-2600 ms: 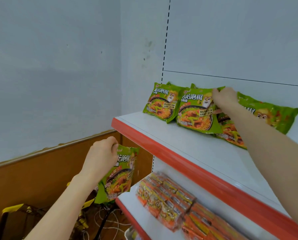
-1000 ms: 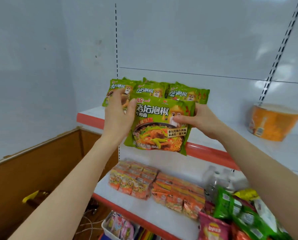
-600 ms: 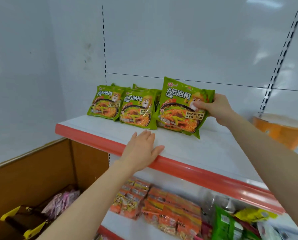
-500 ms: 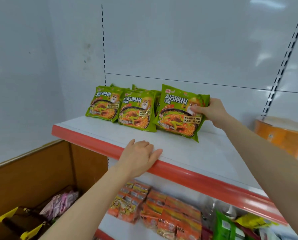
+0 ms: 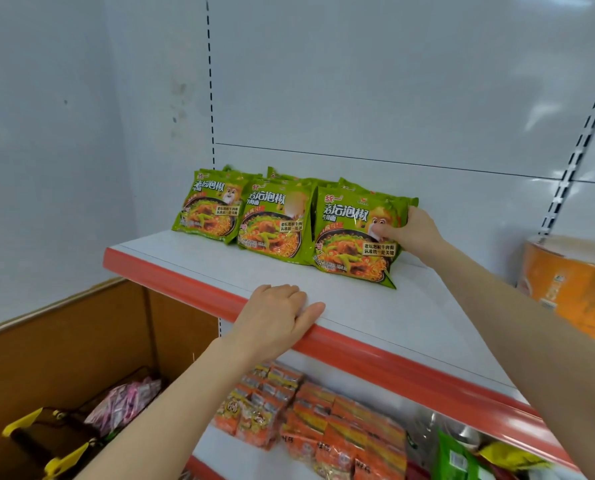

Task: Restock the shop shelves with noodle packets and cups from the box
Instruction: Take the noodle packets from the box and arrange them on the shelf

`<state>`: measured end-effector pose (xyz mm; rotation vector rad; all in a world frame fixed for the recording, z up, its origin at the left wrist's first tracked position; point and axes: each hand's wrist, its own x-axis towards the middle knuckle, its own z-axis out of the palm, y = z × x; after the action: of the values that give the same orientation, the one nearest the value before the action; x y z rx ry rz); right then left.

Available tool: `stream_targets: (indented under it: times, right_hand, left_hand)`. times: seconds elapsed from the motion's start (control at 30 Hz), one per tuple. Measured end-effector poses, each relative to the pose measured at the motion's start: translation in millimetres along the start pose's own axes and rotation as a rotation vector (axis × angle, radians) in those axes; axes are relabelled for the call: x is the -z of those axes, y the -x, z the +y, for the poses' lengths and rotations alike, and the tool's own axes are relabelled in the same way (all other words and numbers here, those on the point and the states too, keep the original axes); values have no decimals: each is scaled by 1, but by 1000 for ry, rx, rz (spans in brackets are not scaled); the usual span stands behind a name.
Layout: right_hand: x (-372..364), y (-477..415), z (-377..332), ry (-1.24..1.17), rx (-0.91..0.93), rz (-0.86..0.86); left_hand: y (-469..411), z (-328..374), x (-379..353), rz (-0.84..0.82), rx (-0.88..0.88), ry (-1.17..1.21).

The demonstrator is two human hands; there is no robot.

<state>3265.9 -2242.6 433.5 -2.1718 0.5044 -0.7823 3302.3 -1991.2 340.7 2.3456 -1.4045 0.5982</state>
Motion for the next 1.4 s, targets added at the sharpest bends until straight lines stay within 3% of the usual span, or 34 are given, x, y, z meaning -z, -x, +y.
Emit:
stream_targets:
  times: [0.23, 0.37, 0.47, 0.57, 0.83, 1.1, 1.4]
  right_hand:
    - [14, 13, -6, 145, 13, 138]
    - [16, 33, -32, 283, 197, 242]
    - [3, 51, -60, 283, 304, 217]
    - [-21, 74, -93, 266, 418, 145]
    - [-122, 143, -154, 205, 621, -113]
    - [-247, 222, -161, 135, 605, -423]
    - [-378, 280, -87, 198, 569, -807]
  left_hand:
    - [1, 1, 0, -13, -3, -71]
    - [4, 7, 15, -32, 27, -98]
    - [16, 14, 27, 92, -19, -233]
    - [39, 10, 30, 200, -23, -236]
    - [148, -21, 44, 147, 157, -214]
    - [293, -56, 35, -64, 476, -254]
    - [411, -62, -32, -352, 894, -150]
